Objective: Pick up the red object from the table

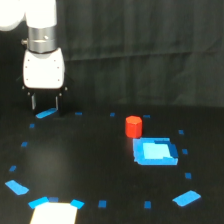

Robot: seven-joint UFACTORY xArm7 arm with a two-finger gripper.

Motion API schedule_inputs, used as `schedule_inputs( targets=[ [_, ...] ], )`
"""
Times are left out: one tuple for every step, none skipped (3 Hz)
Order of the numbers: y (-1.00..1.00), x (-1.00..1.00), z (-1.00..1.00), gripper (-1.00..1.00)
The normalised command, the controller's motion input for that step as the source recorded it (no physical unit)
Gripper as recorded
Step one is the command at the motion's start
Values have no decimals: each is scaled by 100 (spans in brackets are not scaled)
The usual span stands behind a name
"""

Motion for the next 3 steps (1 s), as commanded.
schedule_inputs(
  targets=[
    [9, 100, -57, 100],
    [5, 88, -39, 100],
    [-2, 100, -32, 100]
  ],
)
